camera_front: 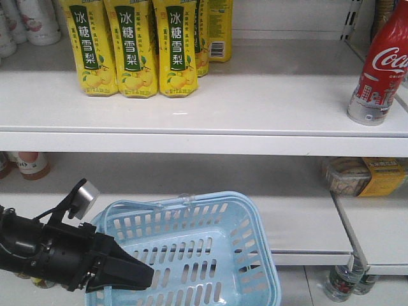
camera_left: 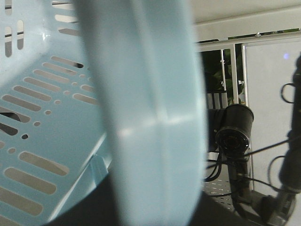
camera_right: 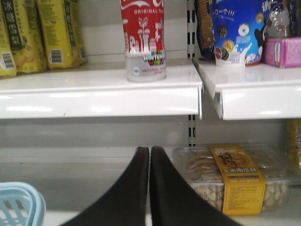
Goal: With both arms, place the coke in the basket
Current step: 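Reach the right gripper toward the red Coca-Cola bottle on the shelf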
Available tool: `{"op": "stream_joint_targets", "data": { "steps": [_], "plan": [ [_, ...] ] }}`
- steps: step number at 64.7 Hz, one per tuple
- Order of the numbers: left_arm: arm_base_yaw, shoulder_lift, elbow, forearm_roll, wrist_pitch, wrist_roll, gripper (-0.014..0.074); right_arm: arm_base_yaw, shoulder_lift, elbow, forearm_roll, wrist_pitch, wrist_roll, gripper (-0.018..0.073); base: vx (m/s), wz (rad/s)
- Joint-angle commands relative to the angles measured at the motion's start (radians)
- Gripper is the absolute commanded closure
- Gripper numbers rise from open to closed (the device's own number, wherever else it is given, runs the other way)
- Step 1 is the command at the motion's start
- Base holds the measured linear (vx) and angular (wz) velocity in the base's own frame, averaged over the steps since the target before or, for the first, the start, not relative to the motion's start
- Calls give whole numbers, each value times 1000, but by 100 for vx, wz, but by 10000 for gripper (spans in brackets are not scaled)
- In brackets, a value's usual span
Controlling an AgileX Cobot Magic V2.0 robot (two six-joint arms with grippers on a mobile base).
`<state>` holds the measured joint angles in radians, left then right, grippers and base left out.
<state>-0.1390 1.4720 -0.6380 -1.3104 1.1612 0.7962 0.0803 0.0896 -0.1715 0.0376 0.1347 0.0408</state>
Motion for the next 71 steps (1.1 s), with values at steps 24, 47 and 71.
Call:
{"op": "stream_joint_targets", "data": {
  "steps": [24,47,71],
  "plan": [
    [-3,-35,-19,-75,49,9,603,-5,273,-185,-7,-187,-8,568,0,0],
    [-3,-35,-19,-76,49,9,603,-5,273,-185,-7,-167,-8,562,0,0],
    [-3,-35,-19,-76,49,9,603,-5,273,-185,-19,-162,-8,270,0,0]
  ]
}}
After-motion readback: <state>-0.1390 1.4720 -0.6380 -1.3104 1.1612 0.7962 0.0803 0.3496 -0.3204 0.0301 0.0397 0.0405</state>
